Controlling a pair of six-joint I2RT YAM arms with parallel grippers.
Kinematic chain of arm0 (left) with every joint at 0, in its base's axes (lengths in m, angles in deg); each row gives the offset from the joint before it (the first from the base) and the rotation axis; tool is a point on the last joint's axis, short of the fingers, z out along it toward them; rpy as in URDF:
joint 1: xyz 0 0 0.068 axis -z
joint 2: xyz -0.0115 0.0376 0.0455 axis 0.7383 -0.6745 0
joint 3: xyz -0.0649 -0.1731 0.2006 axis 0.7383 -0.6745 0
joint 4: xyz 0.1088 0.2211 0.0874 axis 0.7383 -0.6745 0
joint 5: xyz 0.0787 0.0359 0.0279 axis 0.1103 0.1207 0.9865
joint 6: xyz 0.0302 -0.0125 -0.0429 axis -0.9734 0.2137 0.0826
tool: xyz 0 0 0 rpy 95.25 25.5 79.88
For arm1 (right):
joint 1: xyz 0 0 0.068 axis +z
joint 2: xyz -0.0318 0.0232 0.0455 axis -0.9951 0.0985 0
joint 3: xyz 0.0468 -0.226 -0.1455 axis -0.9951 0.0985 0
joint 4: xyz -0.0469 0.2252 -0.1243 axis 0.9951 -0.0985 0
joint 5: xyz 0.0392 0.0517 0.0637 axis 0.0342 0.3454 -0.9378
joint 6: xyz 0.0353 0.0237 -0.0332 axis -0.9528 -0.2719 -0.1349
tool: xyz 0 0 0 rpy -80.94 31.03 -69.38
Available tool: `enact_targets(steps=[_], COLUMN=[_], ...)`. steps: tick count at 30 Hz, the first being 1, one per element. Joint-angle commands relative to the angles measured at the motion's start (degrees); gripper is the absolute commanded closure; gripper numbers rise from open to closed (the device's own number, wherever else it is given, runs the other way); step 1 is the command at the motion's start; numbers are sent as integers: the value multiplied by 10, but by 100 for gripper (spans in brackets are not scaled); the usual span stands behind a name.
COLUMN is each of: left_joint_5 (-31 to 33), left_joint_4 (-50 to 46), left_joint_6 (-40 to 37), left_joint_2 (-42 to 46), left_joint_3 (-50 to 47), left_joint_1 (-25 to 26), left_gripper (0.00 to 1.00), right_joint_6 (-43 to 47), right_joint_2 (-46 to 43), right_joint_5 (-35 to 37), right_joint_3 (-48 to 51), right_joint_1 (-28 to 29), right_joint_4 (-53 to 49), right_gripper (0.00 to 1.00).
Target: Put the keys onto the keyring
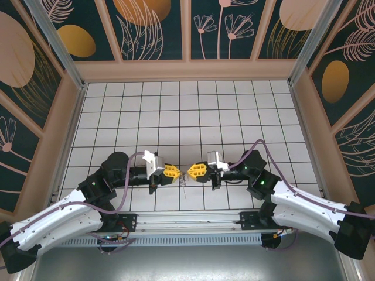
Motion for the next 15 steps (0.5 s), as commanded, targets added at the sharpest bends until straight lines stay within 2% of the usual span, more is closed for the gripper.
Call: enact_targets(steps=[1,15], left_joint_5=[-4,-4], left_joint_4=[21,22], left_joint_6=[-3,-3], left_joint_2=[3,2], left_joint_3=[17,16], left_joint_1=[2,2], left_gripper=[100,100], right_joint_6=[-9,-14], right_joint_2=[3,5], right_joint_5=[-18,-34], right_joint_3=[-3,-1], right_joint_1=[0,1], right_joint_4=[26,39], right_gripper=[100,100])
